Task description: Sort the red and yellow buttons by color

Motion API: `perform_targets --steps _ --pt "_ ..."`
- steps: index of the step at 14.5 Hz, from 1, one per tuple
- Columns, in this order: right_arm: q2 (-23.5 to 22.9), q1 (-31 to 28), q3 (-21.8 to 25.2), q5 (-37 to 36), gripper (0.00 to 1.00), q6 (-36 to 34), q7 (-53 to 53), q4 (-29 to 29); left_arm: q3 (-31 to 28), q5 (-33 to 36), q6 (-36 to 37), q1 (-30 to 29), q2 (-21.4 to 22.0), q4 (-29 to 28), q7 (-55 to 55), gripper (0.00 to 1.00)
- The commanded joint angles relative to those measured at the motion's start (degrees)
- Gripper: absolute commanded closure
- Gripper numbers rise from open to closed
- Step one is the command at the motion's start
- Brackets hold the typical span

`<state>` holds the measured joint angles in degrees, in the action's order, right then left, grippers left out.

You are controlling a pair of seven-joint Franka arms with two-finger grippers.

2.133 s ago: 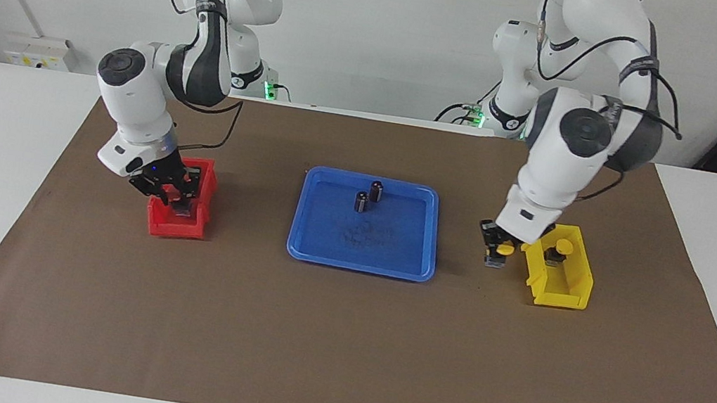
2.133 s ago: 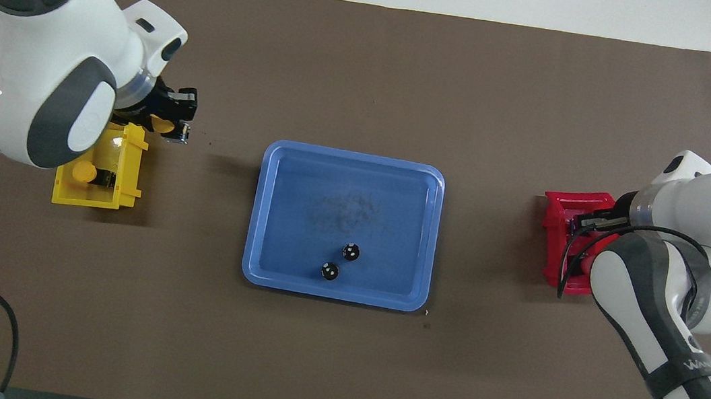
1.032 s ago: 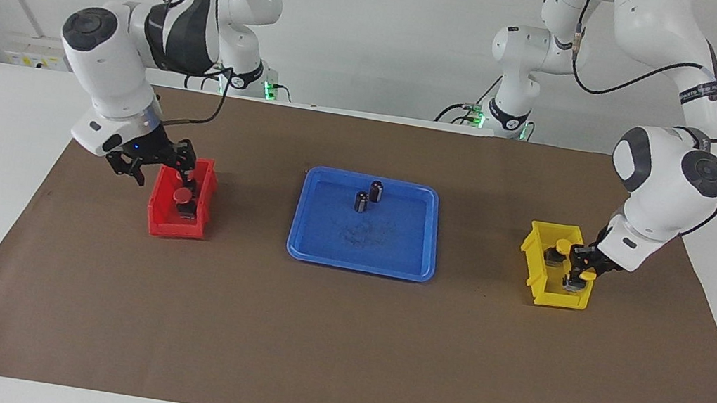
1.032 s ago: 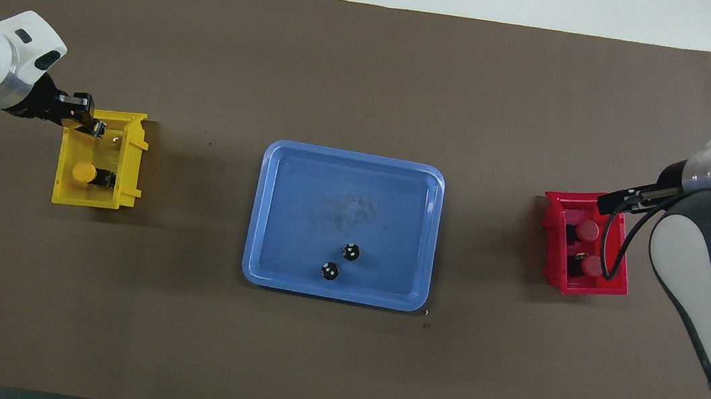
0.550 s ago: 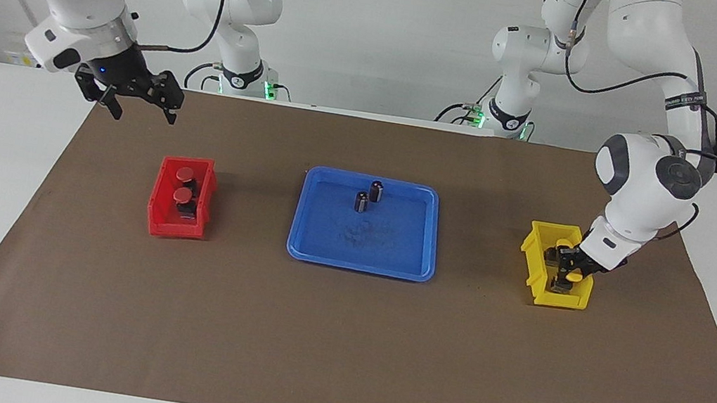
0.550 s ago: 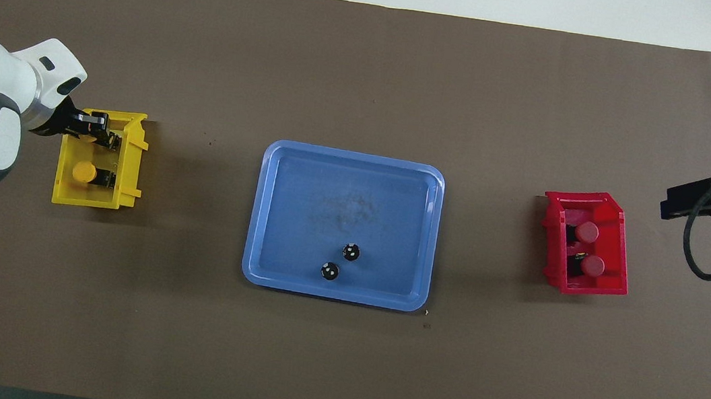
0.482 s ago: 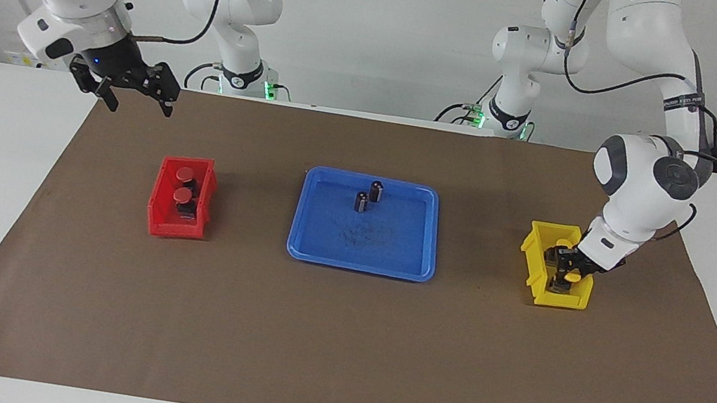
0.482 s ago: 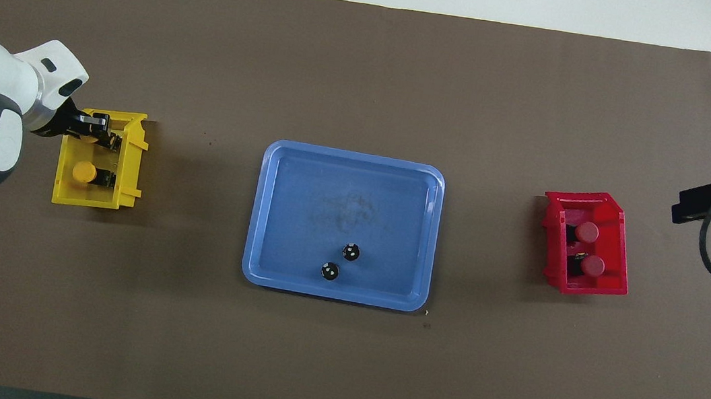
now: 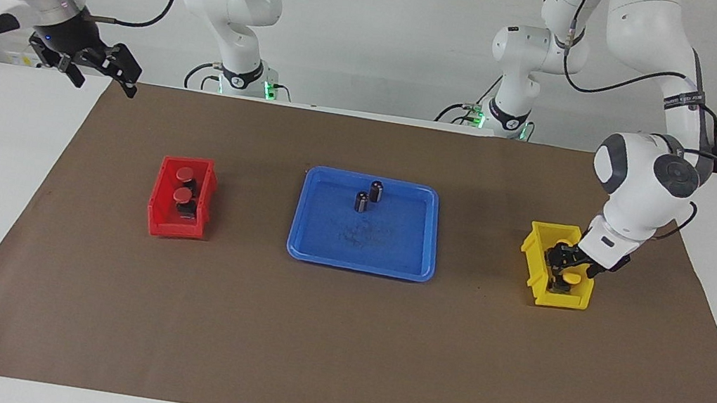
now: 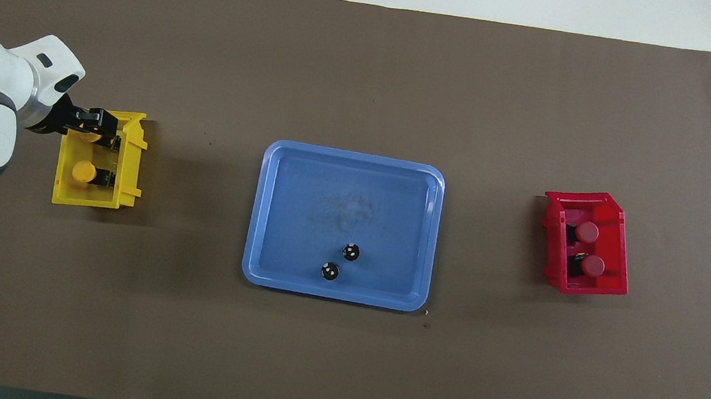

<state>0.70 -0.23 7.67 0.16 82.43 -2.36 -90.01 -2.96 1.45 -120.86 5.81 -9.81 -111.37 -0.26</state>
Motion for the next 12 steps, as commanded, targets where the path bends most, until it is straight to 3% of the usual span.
perform_targets --steps 1,4,7,12 --pt "0.44 -0.82 -0.91 -0.78 0.0 0.72 0.16 -0.61 -0.21 0.05 10.78 0.79 1.19 7.89 0.44 0.17" --pt "0.61 -0.73 -0.91 -1.13 0.0 0.1 0.42 -0.43 -0.12 -1.36 17.05 0.79 2.24 13.79 0.44 0.0" --pt "0.7 -0.73 -0.82 -1.13 0.0 -0.69 0.42 -0.52 -0.21 -2.94 18.98 0.79 6.37 13.98 0.43 0.0" --pt "0.7 -0.99 -0.56 -0.96 0.0 -0.08 0.42 -0.17 0.41 -2.85 26.46 0.79 9.01 17.94 0.79 0.0"
